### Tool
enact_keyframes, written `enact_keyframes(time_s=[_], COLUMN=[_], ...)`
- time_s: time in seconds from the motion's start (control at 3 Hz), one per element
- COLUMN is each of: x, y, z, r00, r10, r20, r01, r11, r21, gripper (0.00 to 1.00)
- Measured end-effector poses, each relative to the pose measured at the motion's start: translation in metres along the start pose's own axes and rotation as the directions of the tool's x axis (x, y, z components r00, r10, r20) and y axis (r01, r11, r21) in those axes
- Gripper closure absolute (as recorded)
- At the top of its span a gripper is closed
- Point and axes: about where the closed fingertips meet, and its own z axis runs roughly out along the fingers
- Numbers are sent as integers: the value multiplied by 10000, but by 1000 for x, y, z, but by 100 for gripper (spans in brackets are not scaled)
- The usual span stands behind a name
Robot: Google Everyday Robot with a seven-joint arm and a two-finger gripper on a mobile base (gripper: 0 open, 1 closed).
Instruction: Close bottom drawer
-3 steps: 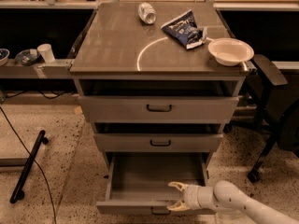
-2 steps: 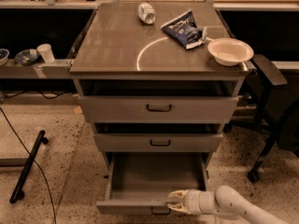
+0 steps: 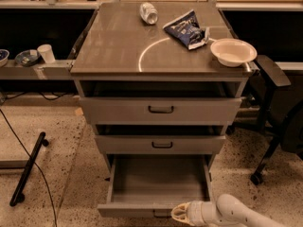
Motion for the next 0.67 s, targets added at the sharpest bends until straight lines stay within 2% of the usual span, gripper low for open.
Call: enact_keyframes(time_s=[0.33,0.67], x=[14,14], y=[21,20], z=[15,16], r00=[9980,9979], r10=[620,627], r20=[-135,-138], r01=[-620,-627], r11=[9981,9980], r21=[-38,-17], gripper=[84,62])
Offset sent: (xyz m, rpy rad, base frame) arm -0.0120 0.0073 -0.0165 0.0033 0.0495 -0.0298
